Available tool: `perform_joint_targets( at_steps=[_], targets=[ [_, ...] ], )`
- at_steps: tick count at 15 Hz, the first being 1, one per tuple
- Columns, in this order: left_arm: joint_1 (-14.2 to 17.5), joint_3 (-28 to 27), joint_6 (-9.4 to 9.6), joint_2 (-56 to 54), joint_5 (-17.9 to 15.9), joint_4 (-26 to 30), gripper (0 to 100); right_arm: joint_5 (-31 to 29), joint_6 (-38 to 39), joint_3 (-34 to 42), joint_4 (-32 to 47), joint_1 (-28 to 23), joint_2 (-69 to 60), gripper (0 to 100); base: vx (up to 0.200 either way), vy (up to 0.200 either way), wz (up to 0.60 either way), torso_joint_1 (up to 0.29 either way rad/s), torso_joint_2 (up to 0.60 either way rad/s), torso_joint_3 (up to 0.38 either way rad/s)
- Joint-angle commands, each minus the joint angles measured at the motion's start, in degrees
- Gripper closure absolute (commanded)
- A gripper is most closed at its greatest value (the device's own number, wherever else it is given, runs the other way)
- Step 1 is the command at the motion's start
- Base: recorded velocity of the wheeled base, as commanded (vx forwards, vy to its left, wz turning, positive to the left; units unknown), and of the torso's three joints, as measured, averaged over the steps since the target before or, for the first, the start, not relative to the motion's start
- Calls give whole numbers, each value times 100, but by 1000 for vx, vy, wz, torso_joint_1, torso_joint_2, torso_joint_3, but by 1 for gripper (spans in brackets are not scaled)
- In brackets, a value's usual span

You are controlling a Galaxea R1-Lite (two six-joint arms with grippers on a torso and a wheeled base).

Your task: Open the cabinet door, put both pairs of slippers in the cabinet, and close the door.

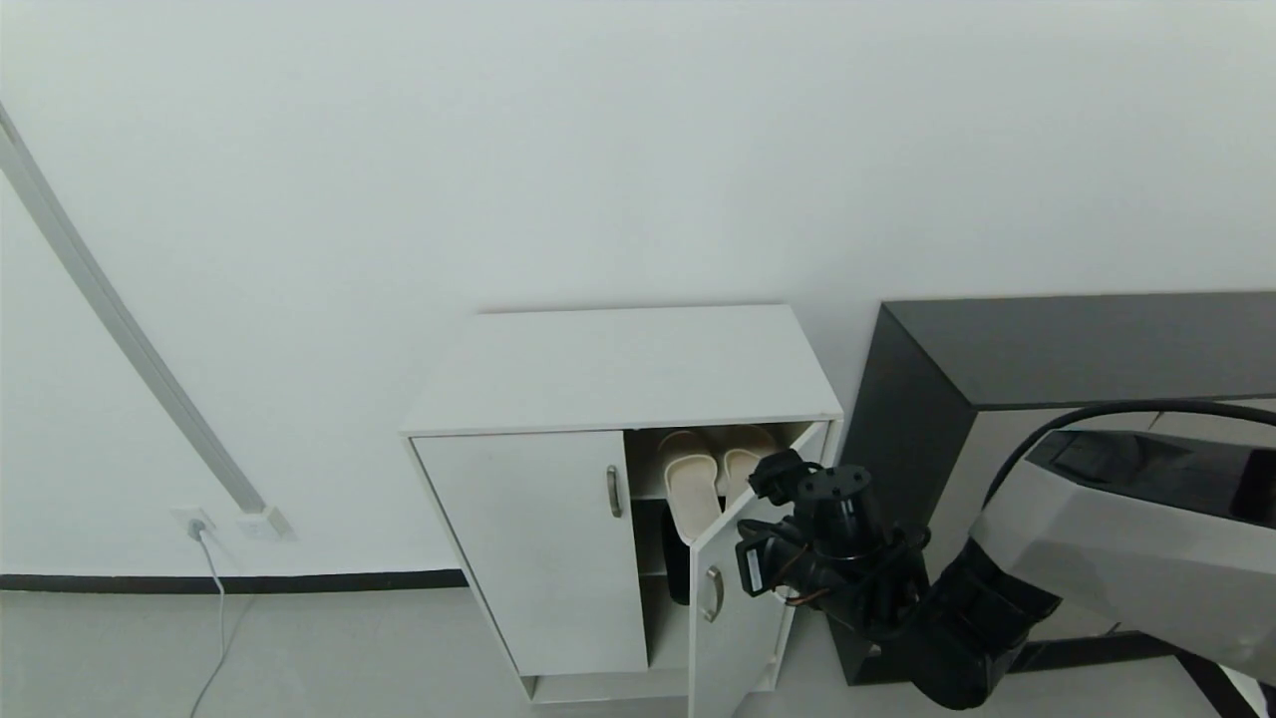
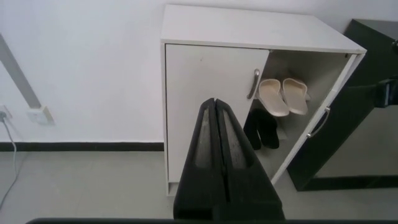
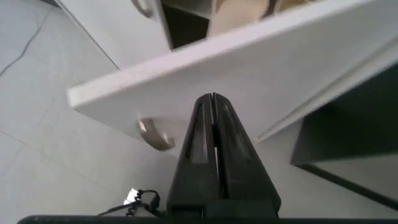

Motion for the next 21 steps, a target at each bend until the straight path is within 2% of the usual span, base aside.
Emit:
perform_joint_targets(
  at_steps=[1,19,21],
  targets=[
    [1,1,-1,-1,-5,-1,100,-8,-3,-347,11,-50,377,100,0,0,0,0,0,0],
    [1,1,-10,-1,-5,-10,100,-52,-12,-3344,1365,-613,1616,100,0,0,0,0,0,0],
    [1,1,-10,-1,-5,-1,100,-61,-12,-3503,1453,-648,1686,100,0,0,0,0,0,0]
  ],
)
